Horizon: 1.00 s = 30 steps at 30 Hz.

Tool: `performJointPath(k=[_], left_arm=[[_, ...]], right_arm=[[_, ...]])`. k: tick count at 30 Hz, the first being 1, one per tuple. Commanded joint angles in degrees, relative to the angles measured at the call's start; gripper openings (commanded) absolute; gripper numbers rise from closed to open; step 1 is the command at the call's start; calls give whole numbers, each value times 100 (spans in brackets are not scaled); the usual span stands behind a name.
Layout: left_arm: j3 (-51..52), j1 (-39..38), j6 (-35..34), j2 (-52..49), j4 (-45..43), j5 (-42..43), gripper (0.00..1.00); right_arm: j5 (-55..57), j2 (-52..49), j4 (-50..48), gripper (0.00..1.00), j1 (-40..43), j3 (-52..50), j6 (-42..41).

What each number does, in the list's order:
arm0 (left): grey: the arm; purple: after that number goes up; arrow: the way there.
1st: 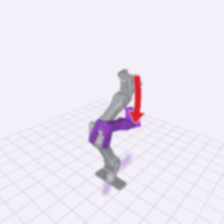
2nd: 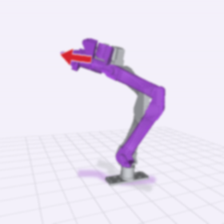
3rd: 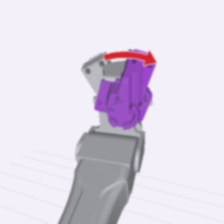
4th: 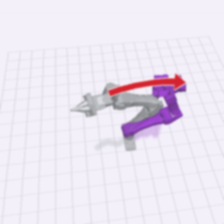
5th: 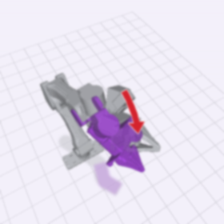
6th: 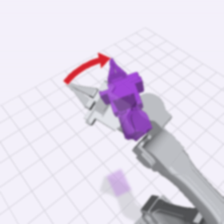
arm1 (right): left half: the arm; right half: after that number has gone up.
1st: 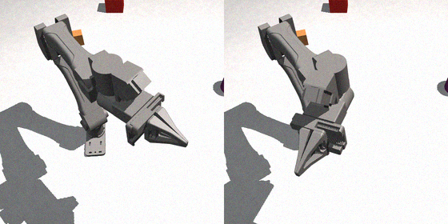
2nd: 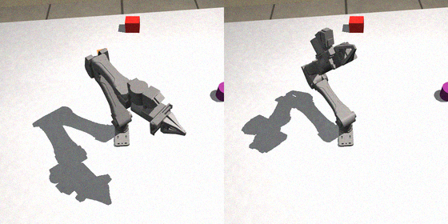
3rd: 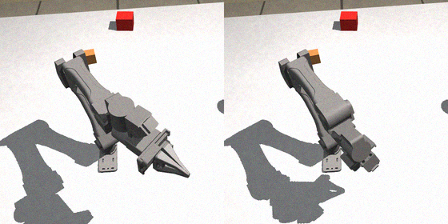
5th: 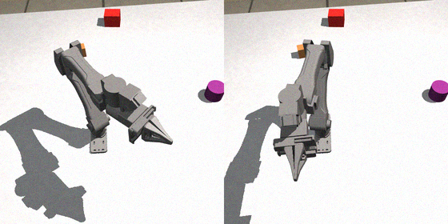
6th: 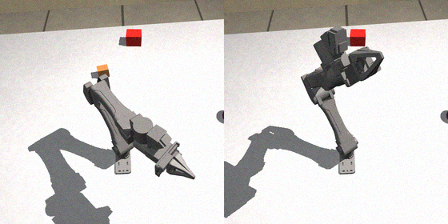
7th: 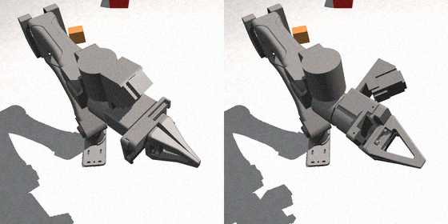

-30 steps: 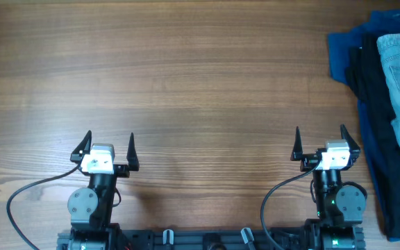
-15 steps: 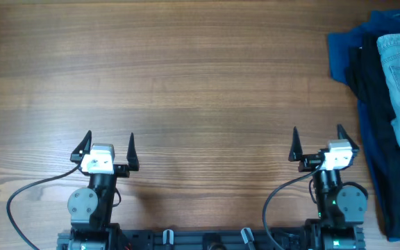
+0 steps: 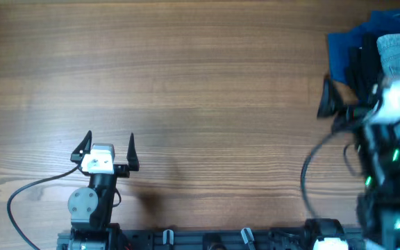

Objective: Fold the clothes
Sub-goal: 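Reach the right gripper to the light blue jeans on the stack and grasp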

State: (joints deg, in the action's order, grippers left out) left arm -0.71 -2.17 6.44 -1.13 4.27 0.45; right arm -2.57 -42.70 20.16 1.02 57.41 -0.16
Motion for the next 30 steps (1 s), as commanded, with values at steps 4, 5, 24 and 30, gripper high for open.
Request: performJointPath(k=[4,5,24,30], left_arm=[[35,11,85,20,-2,-31,100],[35,11,85,20,-2,-31,100],[35,11,85,20,-2,-31,100],[35,11,85,20,-2,-31,100]], right_arm=[[-46,-2953,2186,100,348,3410,42],[-46,-3311,2468,100,470,3825,44],[11,-7272,3307,96,2892,5840,616],[291,-8113,3228,73,2857,5836,1709]])
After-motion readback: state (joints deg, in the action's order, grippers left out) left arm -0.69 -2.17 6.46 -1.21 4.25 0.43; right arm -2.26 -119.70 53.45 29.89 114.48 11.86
